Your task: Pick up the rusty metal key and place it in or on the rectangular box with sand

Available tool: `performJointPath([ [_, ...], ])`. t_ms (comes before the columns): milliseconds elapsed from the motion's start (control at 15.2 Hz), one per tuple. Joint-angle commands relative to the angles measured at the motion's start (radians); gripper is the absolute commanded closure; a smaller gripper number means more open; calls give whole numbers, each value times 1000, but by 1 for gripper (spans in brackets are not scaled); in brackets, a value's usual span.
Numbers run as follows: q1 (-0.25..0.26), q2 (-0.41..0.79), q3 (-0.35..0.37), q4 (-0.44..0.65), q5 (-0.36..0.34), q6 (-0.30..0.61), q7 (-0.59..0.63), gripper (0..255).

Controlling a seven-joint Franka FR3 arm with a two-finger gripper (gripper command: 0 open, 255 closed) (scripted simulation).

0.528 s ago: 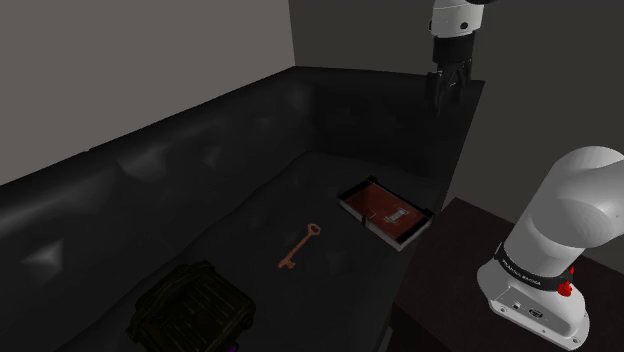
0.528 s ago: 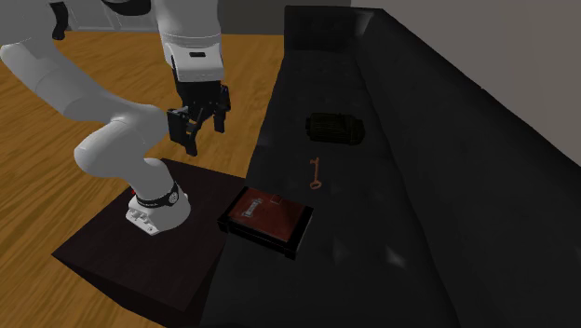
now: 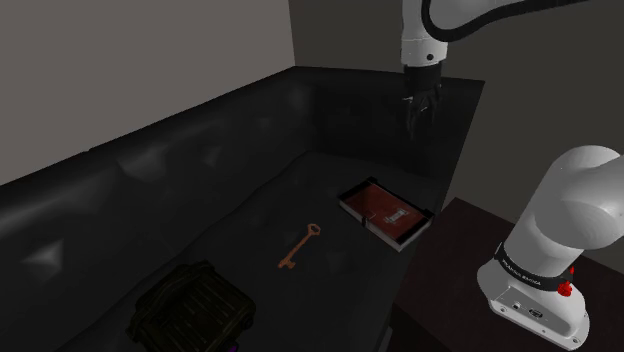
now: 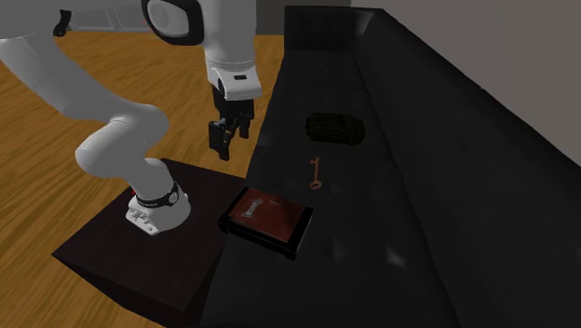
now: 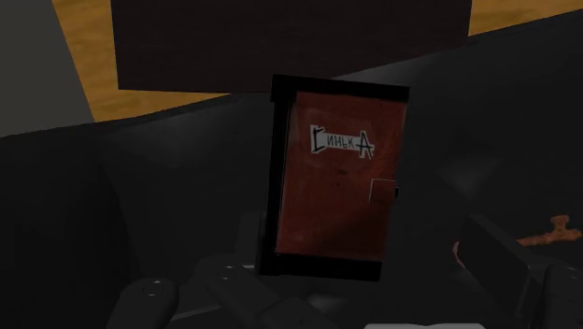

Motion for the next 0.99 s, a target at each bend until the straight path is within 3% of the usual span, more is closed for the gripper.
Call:
performJointPath([
  [0,20,38,28,-12,25,49,25,0],
  [924,129,421,208,33,118,387,170,0],
])
